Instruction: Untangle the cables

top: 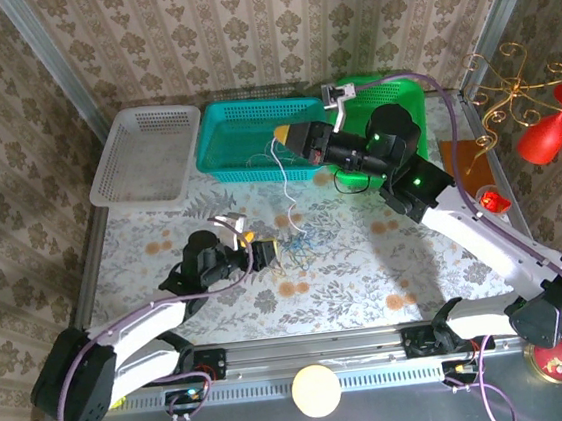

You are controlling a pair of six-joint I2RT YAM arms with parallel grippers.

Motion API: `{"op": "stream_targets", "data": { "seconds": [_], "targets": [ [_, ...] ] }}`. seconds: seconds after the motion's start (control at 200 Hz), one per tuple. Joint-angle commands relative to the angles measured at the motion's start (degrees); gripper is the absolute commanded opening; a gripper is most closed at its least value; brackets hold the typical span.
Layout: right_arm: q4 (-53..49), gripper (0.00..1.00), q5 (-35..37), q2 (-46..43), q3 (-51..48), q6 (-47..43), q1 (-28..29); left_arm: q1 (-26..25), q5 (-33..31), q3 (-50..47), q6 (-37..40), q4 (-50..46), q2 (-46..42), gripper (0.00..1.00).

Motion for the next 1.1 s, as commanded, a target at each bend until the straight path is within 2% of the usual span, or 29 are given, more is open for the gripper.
{"op": "stream_targets", "data": {
  "seconds": [0.0,0.19,0.355,0.49,0.575,0.735,0.805,1.095],
  "targets": [
    [0.3,0.00,0.6,0.0,-0.3,-0.4,0.2,0.1,0.5,3.1,1.3,-4.9,-3.2,0.87],
    [-0.8,0.00,0.8,0.3,1.3,-1.5,1.6,0.1,3.4,7.3,2.7,-5.9,-2.2,0.93],
    [-2.2,0.00,0.9,1.4,4.0,-2.6,3.6,-0.2,6.7,11.2,2.5,-2.0,4.0,0.94],
    [-3.5,0.00,0.8,2.6,7.8,-3.1,5.1,-1.3,6.4,13.3,2.3,2.1,9.9,0.93],
    [-4.6,0.00,0.3,3.6,11.6,-3.4,5.6,-2.0,3.6,12.7,1.9,6.2,13.3,0.86],
    [-6.6,0.00,-0.3,5.7,20.7,-4.1,5.8,-2.0,1.4,9.5,0.1,14.0,18.9,0.59],
    [-8.0,0.00,-0.4,6.1,25.4,-4.6,5.8,-1.9,1.1,7.7,-0.8,17.1,20.9,0.51],
    [-12.1,0.00,2.1,11.4,42.0,-7.4,4.8,-1.8,-1.2,0.4,-4.0,25.9,24.6,0.42]
  ]
}}
